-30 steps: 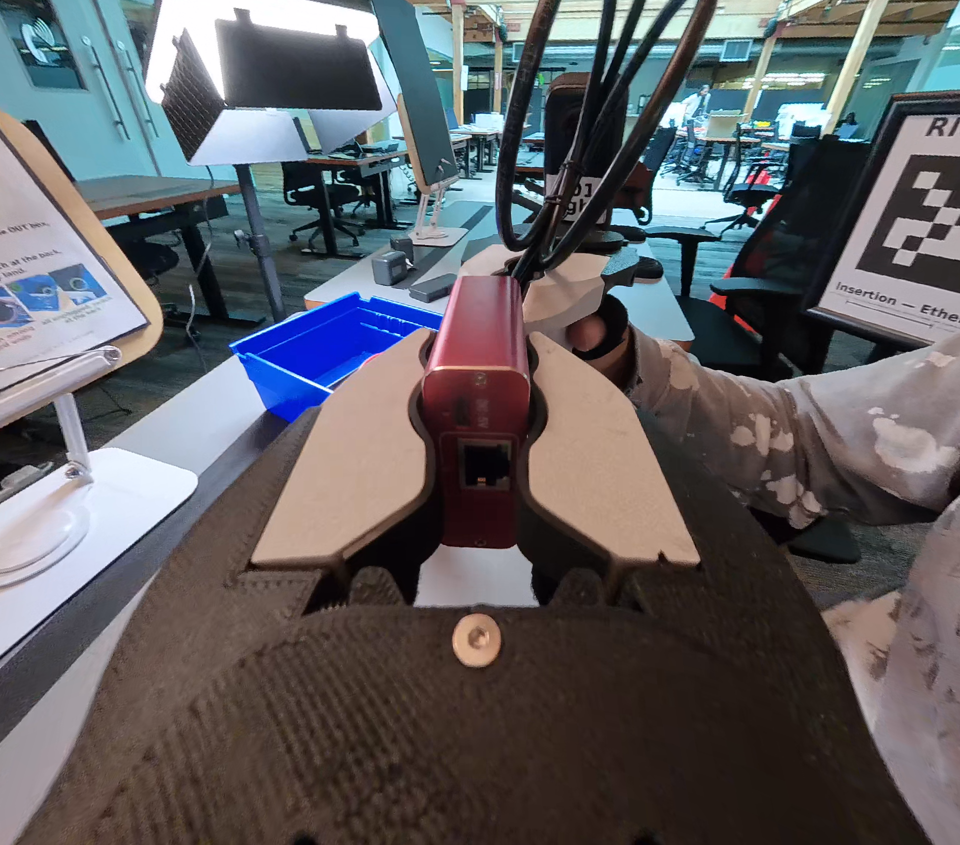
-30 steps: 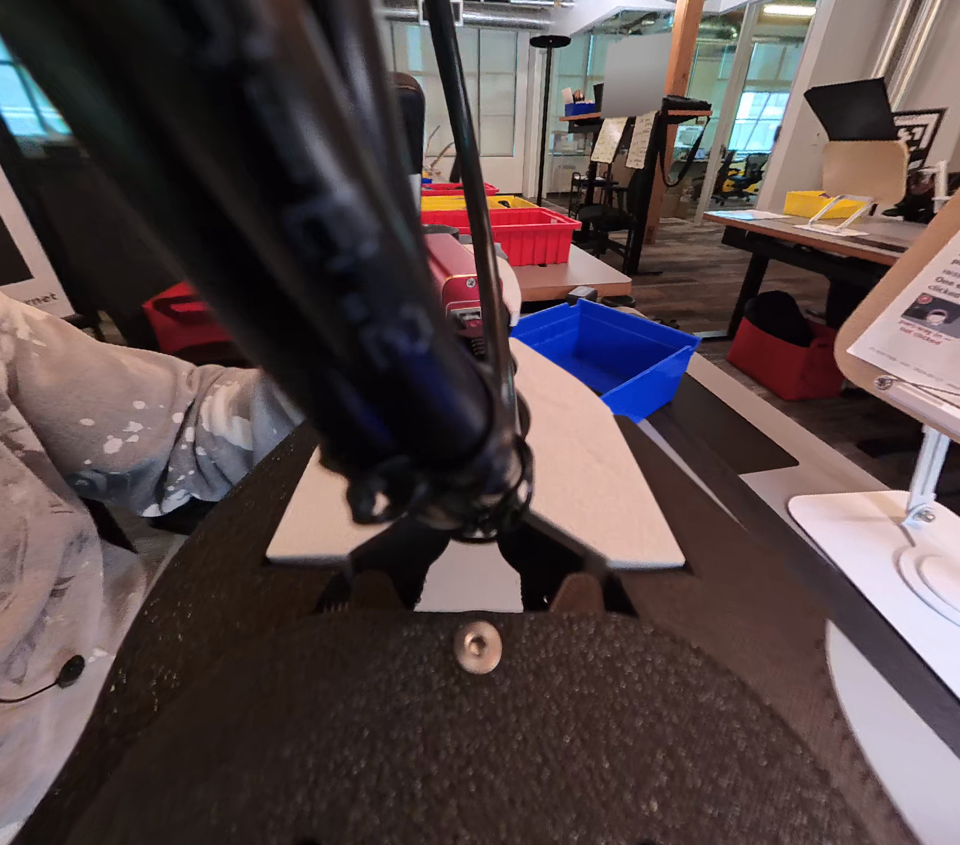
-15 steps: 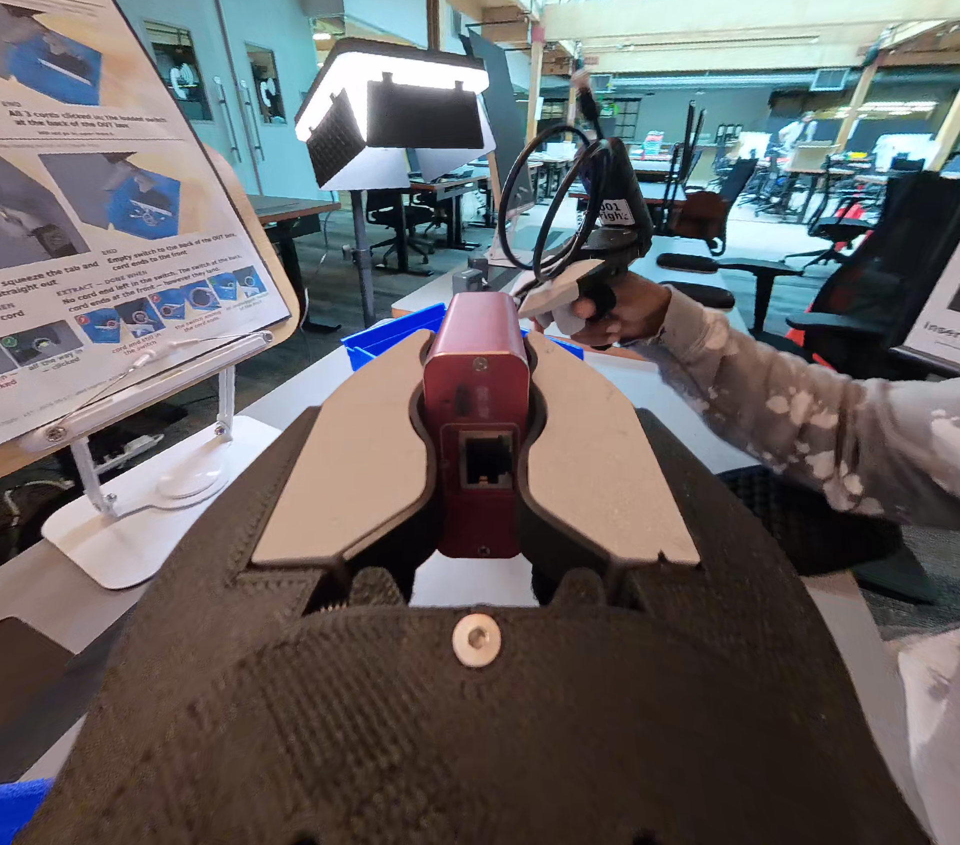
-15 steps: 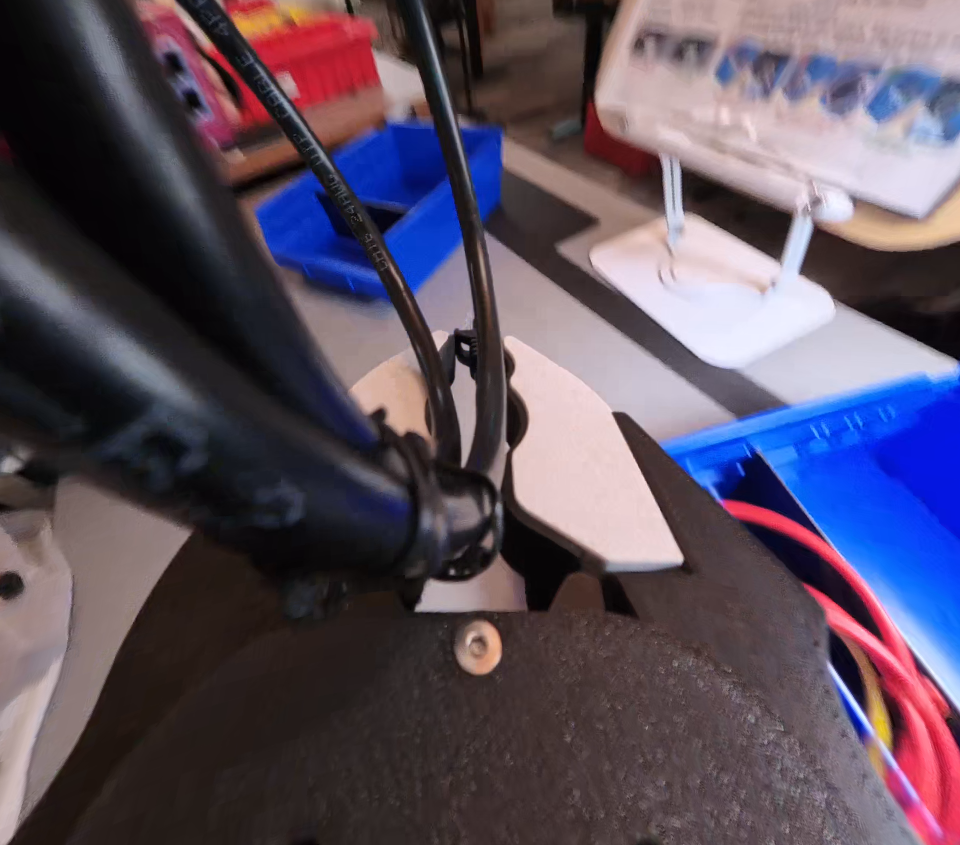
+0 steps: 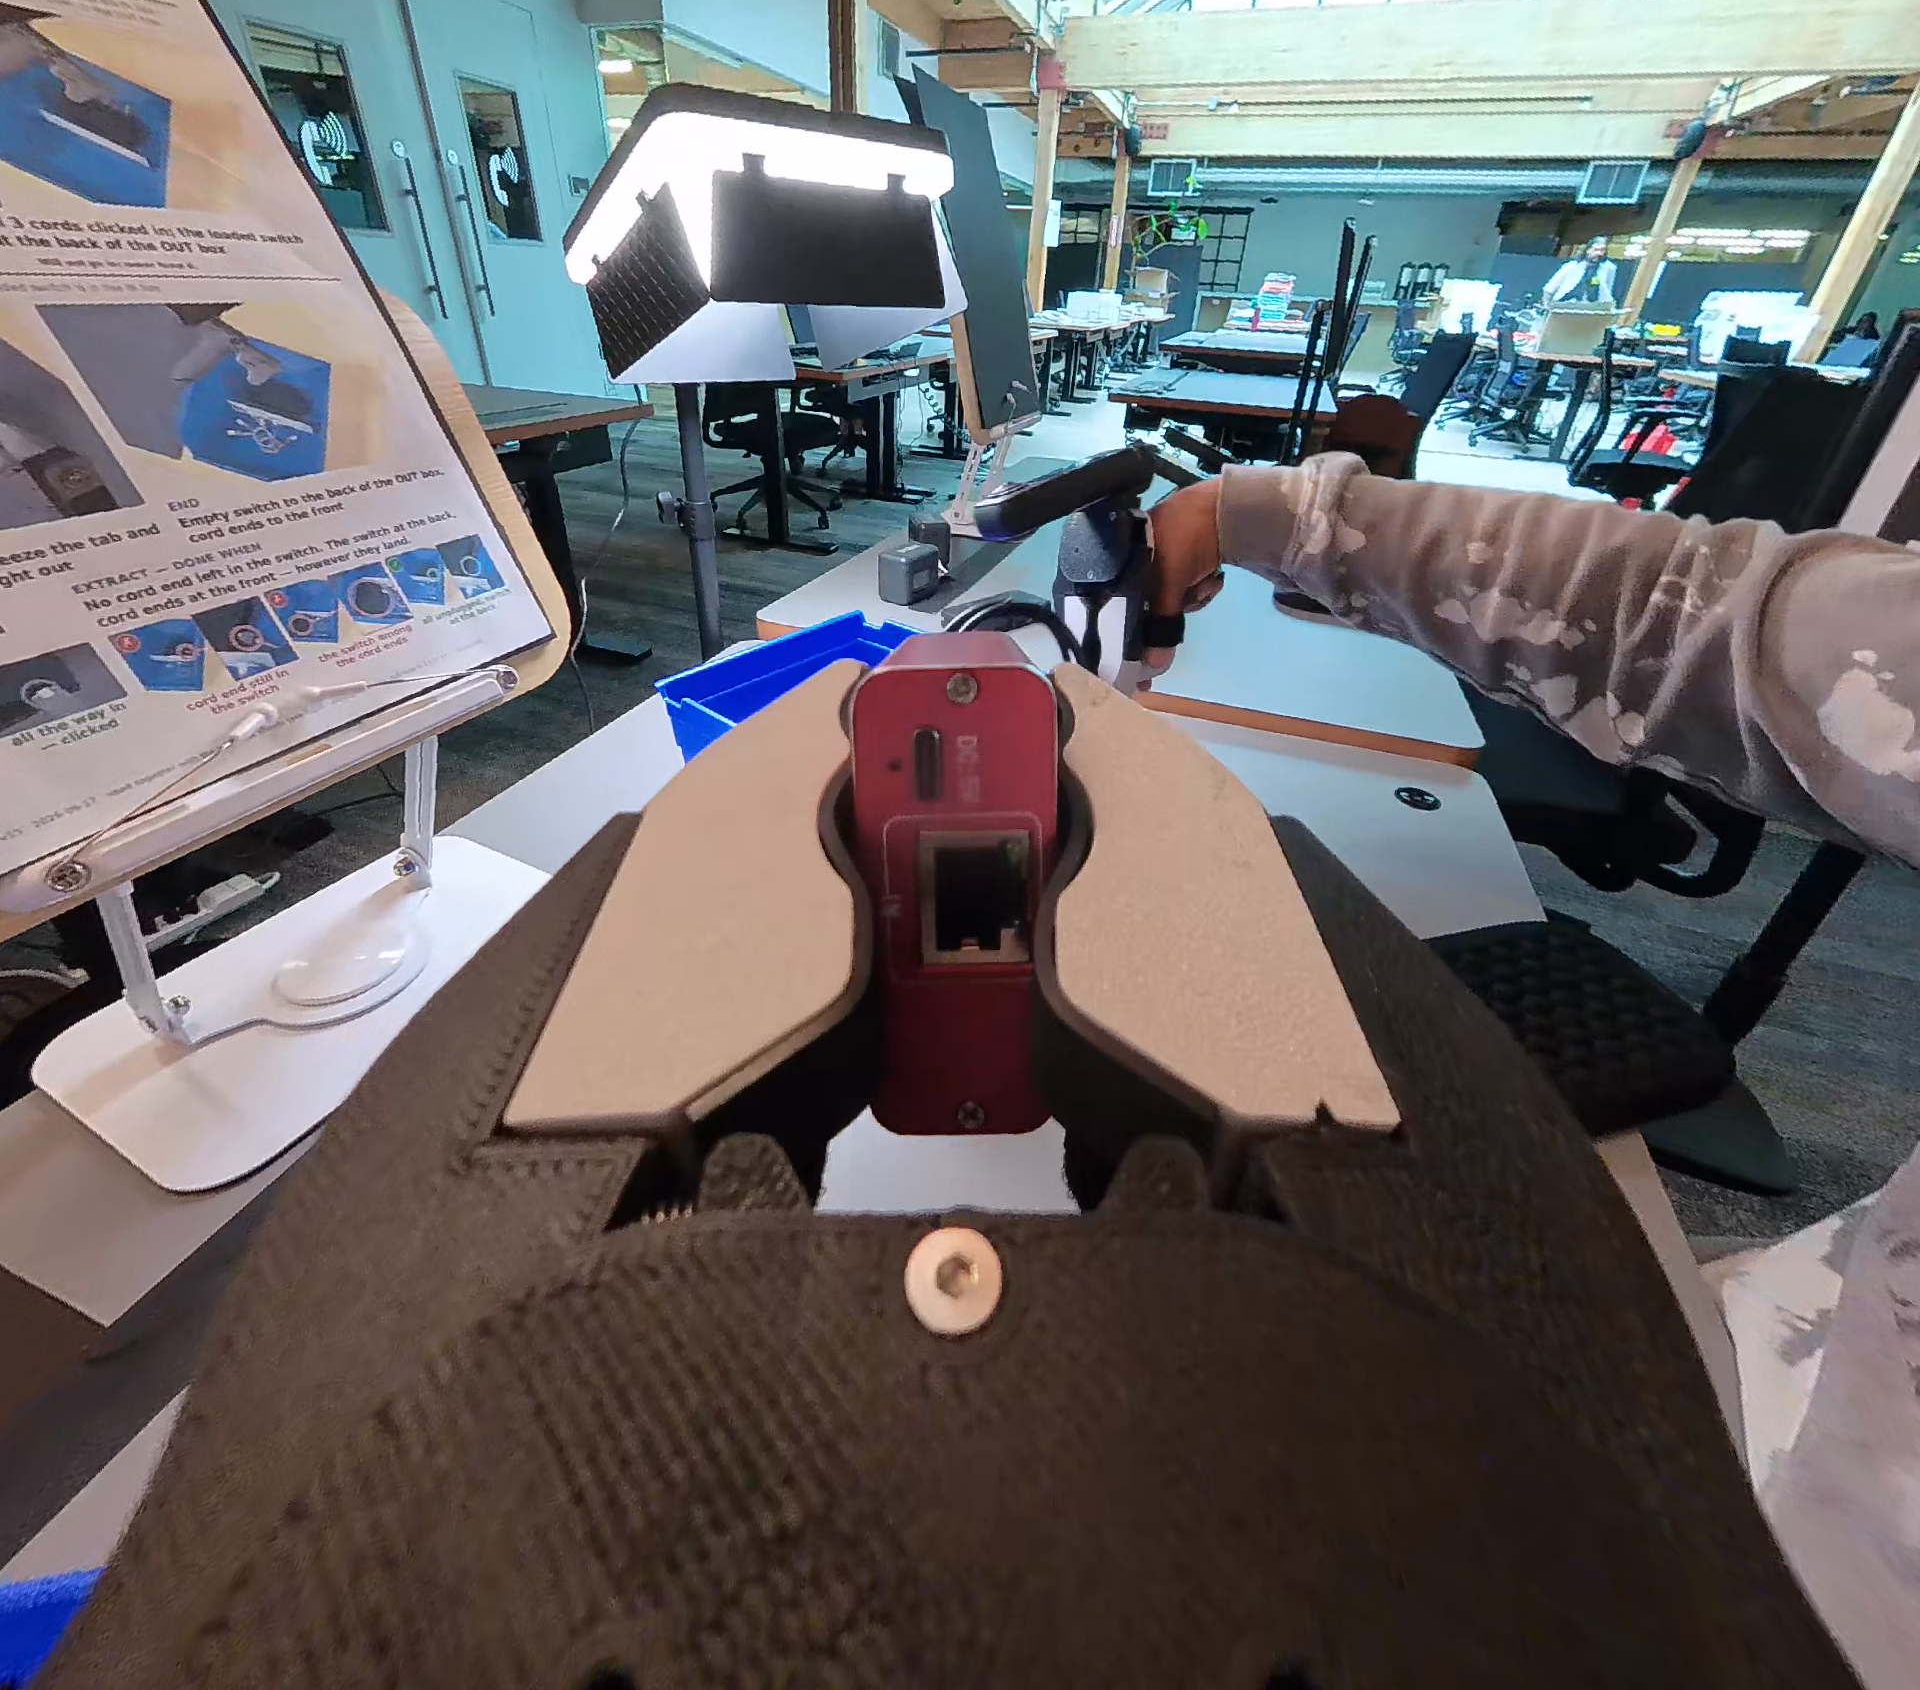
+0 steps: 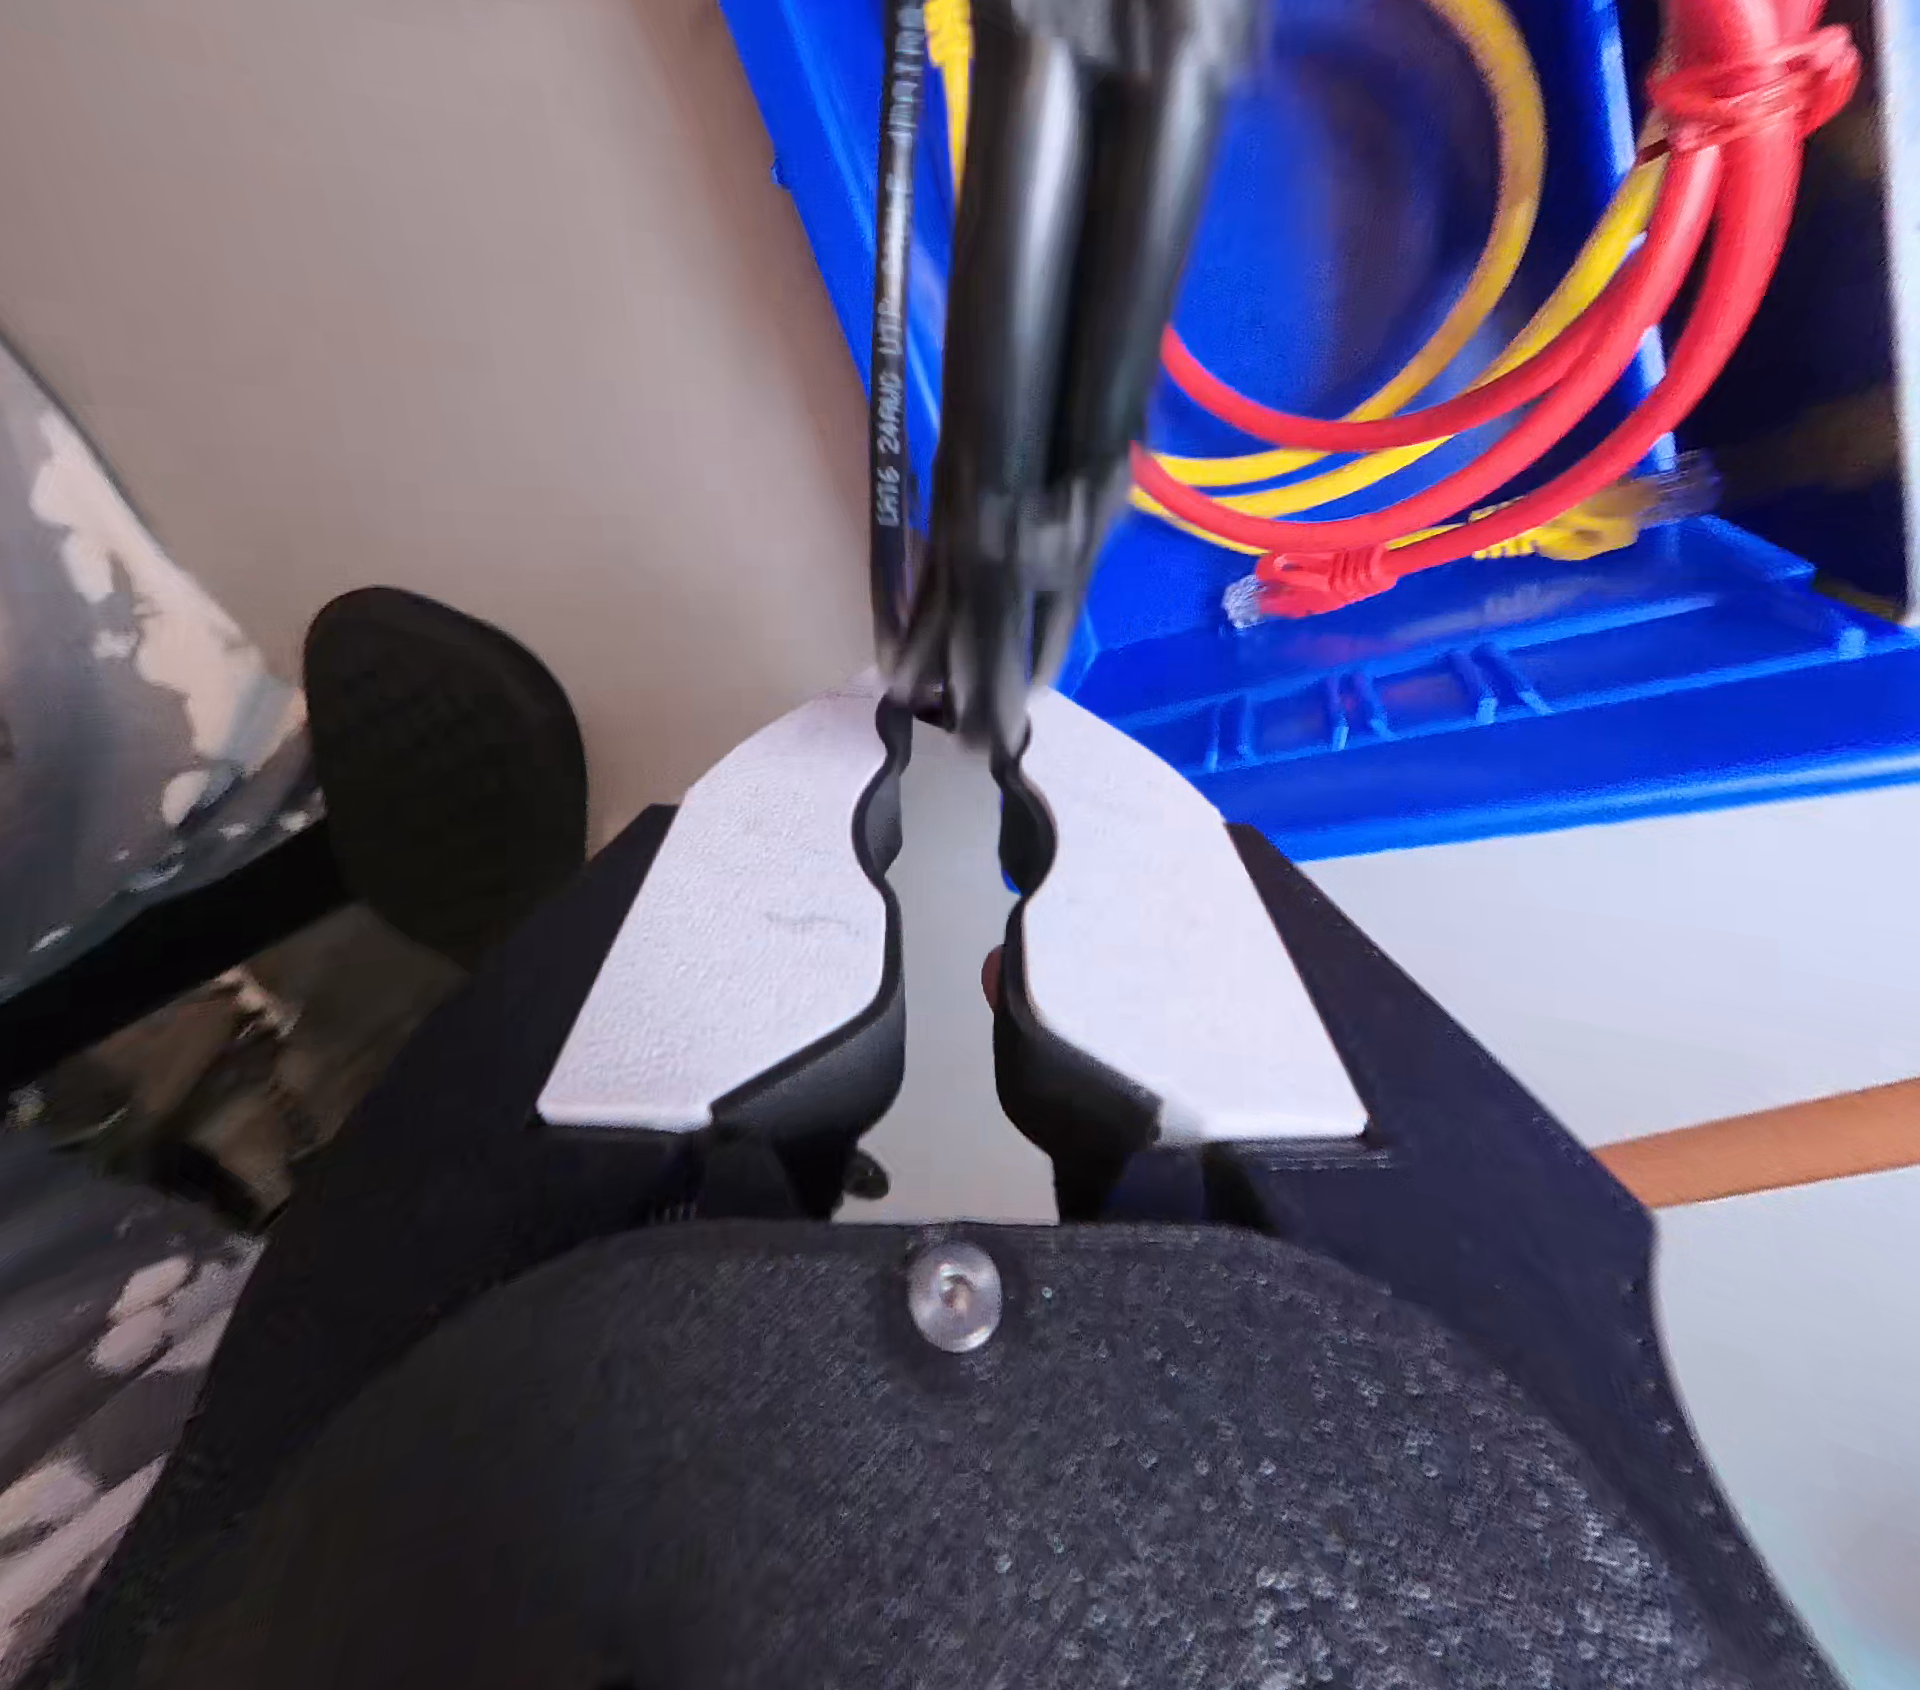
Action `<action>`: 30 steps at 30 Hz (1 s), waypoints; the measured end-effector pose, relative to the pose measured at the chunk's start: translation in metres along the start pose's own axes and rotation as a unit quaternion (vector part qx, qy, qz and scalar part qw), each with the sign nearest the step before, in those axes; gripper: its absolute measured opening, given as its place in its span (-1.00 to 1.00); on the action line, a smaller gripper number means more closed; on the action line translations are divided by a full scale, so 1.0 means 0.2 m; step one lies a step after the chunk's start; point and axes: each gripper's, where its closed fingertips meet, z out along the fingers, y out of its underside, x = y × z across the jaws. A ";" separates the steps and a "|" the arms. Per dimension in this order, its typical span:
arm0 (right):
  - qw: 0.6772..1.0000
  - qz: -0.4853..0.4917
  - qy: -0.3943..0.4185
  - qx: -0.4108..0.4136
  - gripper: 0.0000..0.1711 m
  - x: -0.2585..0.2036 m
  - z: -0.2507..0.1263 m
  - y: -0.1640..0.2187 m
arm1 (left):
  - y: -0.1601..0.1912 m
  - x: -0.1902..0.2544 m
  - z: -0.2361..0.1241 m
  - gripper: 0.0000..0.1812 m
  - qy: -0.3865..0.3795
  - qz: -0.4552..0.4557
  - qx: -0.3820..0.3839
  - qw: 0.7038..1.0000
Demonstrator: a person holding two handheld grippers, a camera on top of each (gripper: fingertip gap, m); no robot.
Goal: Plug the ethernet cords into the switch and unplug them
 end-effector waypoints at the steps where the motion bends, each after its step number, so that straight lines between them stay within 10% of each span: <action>1: 1.000 0.003 -0.008 -0.020 -0.84 -0.01 0.01 0.01 | 0.01 0.00 0.01 -0.67 0.001 -0.001 -0.002 1.000; 8: 0.984 0.021 0.106 -0.140 -0.83 0.23 -0.03 0.01 | 0.07 -0.02 0.04 -0.67 0.000 -0.007 -0.024 1.000; 17: 0.968 -0.030 0.250 0.013 -0.46 0.33 -0.27 -0.32 | 0.13 -0.05 0.07 -0.67 0.002 -0.012 -0.040 0.999; 24: 0.869 -0.228 0.312 0.309 -0.36 -0.40 -0.38 -0.87 | 0.22 -0.07 0.17 -0.67 -0.017 -0.054 -0.046 0.997; 30: 0.755 -0.386 0.388 0.361 -0.15 -1.00 -0.19 -1.07 | 0.34 -0.03 0.32 -0.68 -0.001 -0.145 -0.039 0.989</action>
